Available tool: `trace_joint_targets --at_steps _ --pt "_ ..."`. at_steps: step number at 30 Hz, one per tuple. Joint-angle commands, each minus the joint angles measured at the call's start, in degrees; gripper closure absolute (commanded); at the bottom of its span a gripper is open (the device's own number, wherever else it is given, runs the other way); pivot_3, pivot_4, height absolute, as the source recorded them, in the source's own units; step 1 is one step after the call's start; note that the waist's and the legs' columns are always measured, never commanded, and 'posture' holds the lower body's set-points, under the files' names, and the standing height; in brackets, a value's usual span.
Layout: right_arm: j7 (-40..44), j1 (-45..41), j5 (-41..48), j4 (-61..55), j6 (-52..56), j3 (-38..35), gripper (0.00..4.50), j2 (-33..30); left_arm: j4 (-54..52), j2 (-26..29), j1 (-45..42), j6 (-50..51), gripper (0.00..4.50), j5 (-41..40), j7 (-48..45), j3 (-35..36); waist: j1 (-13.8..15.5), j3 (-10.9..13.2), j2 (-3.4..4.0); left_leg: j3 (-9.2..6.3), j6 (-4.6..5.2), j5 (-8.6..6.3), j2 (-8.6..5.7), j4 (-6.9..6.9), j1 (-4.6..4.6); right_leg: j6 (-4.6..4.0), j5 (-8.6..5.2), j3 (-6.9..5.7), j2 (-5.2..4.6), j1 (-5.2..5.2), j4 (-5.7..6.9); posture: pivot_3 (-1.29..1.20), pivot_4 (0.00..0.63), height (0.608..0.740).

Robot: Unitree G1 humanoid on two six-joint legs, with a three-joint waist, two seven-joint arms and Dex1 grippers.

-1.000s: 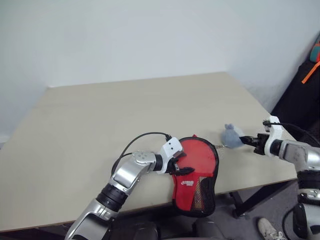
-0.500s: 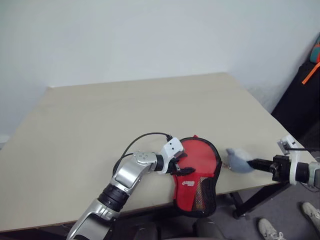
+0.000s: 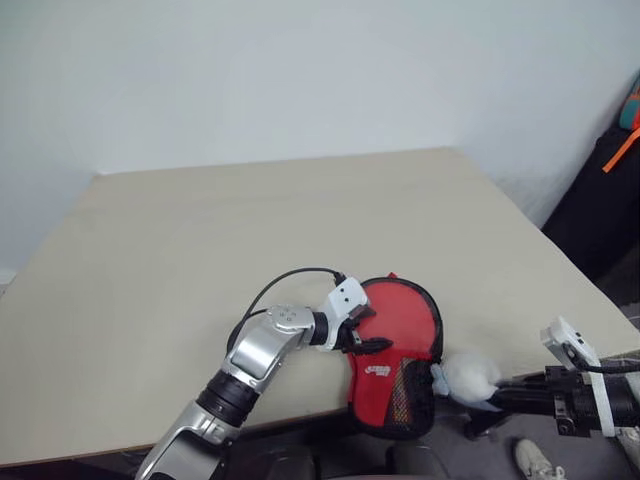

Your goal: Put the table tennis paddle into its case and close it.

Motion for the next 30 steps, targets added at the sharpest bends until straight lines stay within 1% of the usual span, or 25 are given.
trace_joint_targets --at_steps 1,4,11,17,20,22,23,24,25,26,27,28,29,30 --pt "1.6 3.4 3.8 -3.8 1.3 -3.8 4.47 -0.8 5.7 1.4 3.3 6.1 0.69 1.9 0.4 -2.1 0.5 0.0 -0.02 0.06 0.02 -0.08 0.00 0.00 0.03 0.00 0.00 -0.16 -0.16 -0.01 0.00 0.00 0.000 0.740" --pt "0.4 5.7 4.7 -5.4 1.0 -3.7 4.47 0.1 6.0 1.2 3.1 6.3 0.69 1.8 0.5 -2.1 1.1 -0.1 -0.10 0.17 0.03 -0.27 0.00 0.02 0.09 0.00 0.00 -0.20 -0.23 -0.01 -0.01 0.00 0.000 0.740" --pt "-3.1 9.1 10.0 -11.4 1.0 -0.6 4.47 4.1 6.6 1.4 2.2 6.5 0.69 1.8 0.1 -2.4 1.1 -0.1 -0.13 0.15 0.03 -0.39 0.01 0.01 0.13 0.01 0.00 -0.24 -0.24 -0.01 -0.01 0.00 0.000 0.740" --pt "-2.8 15.9 11.5 -14.6 -0.1 -3.4 4.47 4.2 6.5 2.0 2.0 7.2 0.69 1.7 -0.4 -2.5 1.0 -0.1 -0.13 0.15 0.06 -0.42 0.12 0.13 0.13 0.01 0.00 -0.37 -0.27 0.03 -0.26 0.00 0.000 0.740" --pt "-2.9 17.7 14.3 -16.7 0.4 -6.5 4.47 3.5 6.3 2.0 2.1 7.6 0.69 1.6 -0.4 -2.5 0.9 -0.2 0.04 0.09 0.11 -0.48 0.42 0.08 0.11 0.01 0.00 -0.79 -0.28 0.17 -0.84 0.00 0.000 0.740" --pt "-4.9 15.9 20.6 -17.1 1.8 -10.8 4.47 1.9 6.2 2.0 2.1 7.8 0.69 1.6 -0.4 -2.6 0.9 -0.2 0.14 0.07 0.09 -0.52 0.60 0.09 -0.04 0.01 0.00 -1.20 -0.36 0.27 -1.16 0.00 0.000 0.740" --pt "-7.0 14.3 25.4 -16.5 2.5 -13.2 4.47 0.5 6.2 2.1 2.1 7.8 0.69 1.5 -0.5 -2.6 0.7 -0.3 0.46 0.07 0.07 -0.57 0.87 0.10 -0.11 0.00 0.02 -1.55 -0.34 0.45 -1.54 0.00 0.000 0.740" --pt "-10.4 11.3 31.4 -14.2 2.9 -15.1 4.47 -1.7 6.2 2.1 2.1 7.9 0.69 1.4 -0.5 -2.6 0.5 -0.5 0.82 -0.09 0.09 -0.64 1.21 -0.02 -0.18 -0.06 0.08 -2.02 -0.24 0.85 -2.23 0.00 0.000 0.740" --pt "-13.9 8.2 36.0 -12.0 2.8 -15.5 4.47 -3.7 6.2 2.0 2.1 8.0 0.69 1.4 -0.5 -2.5 0.5 -0.6 0.88 -0.17 0.13 -0.66 1.52 -0.21 -0.39 -0.19 0.19 -2.53 -0.33 1.19 -2.78 0.00 0.000 0.740" --pt "-17.1 5.4 38.7 -10.1 2.6 -14.7 4.47 -4.8 6.2 2.0 2.1 8.1 0.69 1.3 -0.5 -2.5 0.6 -0.7 0.64 -0.11 0.15 -0.67 1.61 -0.31 -0.65 -0.22 0.20 -2.98 -0.65 0.98 -2.80 0.00 0.000 0.740" --pt "-19.7 3.3 39.8 -9.0 2.3 -13.0 4.47 -5.1 6.1 2.0 2.1 8.1 0.69 1.3 -0.5 -2.5 0.9 -0.6 0.62 0.01 0.15 -0.68 1.43 -0.33 -0.66 -0.22 0.20 -3.39 -1.13 0.65 -2.56 0.00 0.000 0.740" --pt "-22.1 1.3 40.7 -8.6 1.9 -10.8 4.47 -5.1 6.0 2.0 2.1 8.1 0.69 1.4 -0.4 -2.5 1.1 -0.7 0.78 0.05 0.14 -0.68 1.37 -0.30 -0.62 -0.24 0.21 -3.56 -1.14 0.32 -2.61 0.00 0.000 0.740" --pt "-23.9 -0.2 40.9 -8.6 1.7 -8.7 4.47 -4.8 5.9 2.0 2.1 8.1 0.69 1.5 -0.3 -2.4 1.4 -0.7 0.81 -0.06 0.17 -0.74 1.39 -0.43 -0.67 -0.35 0.28 -3.80 -1.13 0.27 -2.93 0.00 0.000 0.740" --pt "-25.6 -1.7 40.9 -8.6 1.5 -6.5 4.47 -4.4 5.9 1.9 2.2 8.1 0.69 1.5 -0.1 -2.3 1.6 -0.7 0.77 -0.09 0.20 -0.76 1.37 -0.60 -0.59 -0.36 0.29 -3.99 -1.20 0.23 -3.00 0.00 0.000 0.740"
